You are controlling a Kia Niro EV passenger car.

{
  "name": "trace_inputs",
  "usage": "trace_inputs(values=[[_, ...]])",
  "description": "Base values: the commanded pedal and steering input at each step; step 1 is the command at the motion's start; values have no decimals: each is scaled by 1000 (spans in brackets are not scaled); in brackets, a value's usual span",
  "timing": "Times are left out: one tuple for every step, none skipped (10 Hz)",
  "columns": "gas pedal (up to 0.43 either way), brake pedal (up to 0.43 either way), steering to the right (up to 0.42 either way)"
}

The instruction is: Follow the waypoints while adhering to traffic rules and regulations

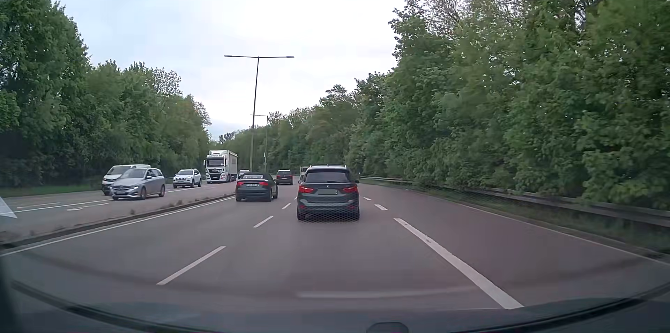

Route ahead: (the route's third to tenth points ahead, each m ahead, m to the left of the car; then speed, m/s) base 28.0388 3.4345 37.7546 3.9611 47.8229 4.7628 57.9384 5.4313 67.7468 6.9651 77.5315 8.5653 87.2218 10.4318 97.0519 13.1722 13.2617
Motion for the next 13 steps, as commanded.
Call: trace_inputs(values=[[189,0,-15],[189,0,-15],[189,0,-14],[189,0,-14],[189,0,-14],[189,0,-14],[189,0,-14],[197,0,-14],[220,0,-14],[248,0,-15],[260,0,-14],[260,0,-15],[260,0,-14]])
